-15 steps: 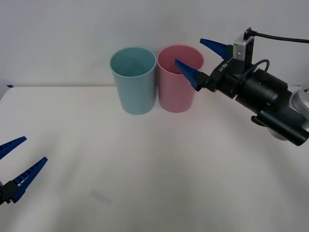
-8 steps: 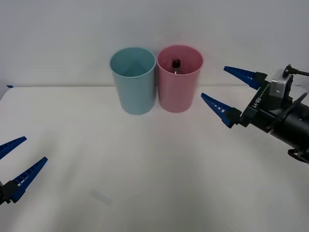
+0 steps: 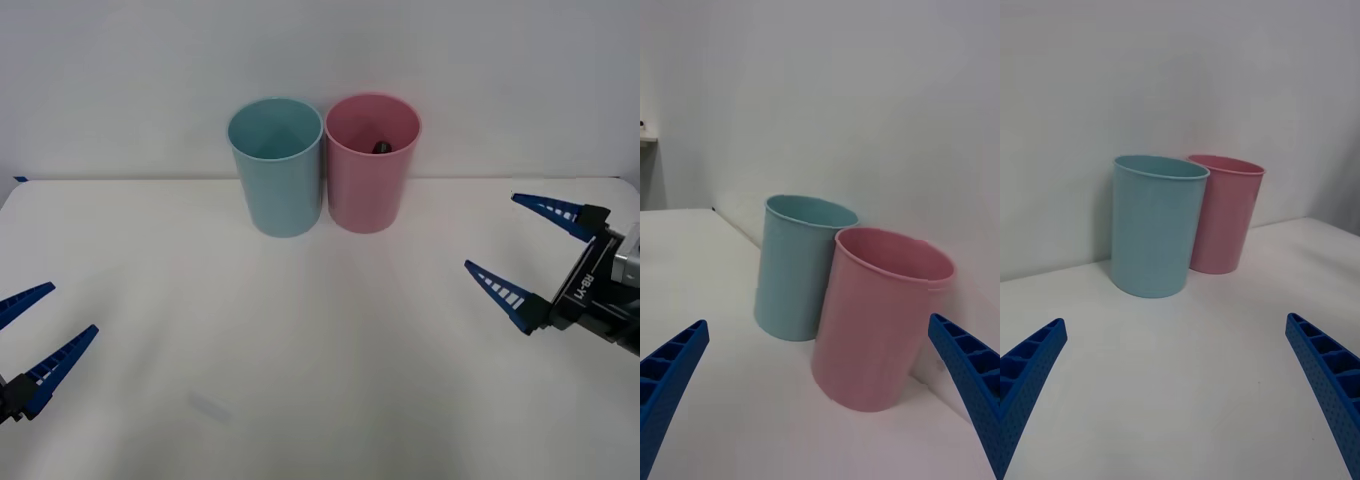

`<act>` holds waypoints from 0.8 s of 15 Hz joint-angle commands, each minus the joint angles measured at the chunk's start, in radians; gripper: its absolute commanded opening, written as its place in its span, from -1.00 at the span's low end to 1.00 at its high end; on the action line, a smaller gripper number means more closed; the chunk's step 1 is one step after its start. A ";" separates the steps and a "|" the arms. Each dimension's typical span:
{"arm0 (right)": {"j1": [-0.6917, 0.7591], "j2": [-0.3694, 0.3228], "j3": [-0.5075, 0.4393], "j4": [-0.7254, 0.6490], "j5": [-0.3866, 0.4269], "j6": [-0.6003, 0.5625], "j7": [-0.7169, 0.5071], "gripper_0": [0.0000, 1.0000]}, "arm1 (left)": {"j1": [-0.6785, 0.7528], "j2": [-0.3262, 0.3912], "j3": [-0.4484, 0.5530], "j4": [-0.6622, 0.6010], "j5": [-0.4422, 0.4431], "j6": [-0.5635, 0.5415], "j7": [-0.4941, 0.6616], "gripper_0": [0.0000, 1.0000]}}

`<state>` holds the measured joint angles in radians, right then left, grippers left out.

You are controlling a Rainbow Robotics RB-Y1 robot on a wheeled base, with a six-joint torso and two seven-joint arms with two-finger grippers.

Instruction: Grasp the object on the table and drop it into the matching bin: aluminum can to the light blue bin, PET bottle to the pink bin.

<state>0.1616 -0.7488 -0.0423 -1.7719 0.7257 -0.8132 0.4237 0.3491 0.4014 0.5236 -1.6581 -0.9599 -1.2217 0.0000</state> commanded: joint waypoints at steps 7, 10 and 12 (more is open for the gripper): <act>0.187 0.020 -0.110 0.005 -0.012 -0.142 0.049 1.00 | 0.000 0.000 0.000 0.000 0.000 0.000 0.000 1.00; 0.194 0.031 -0.113 0.005 -0.012 -0.144 0.044 1.00 | 0.000 0.000 0.000 0.000 0.000 0.000 0.000 1.00; 0.194 0.055 -0.122 0.005 0.003 -0.147 0.040 1.00 | 0.000 0.000 0.000 0.000 0.000 0.000 0.000 1.00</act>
<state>0.3559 -0.7039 -0.1594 -1.7674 0.7202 -0.9584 0.4655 0.3491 0.4014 0.5236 -1.6581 -0.9599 -1.2217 0.0000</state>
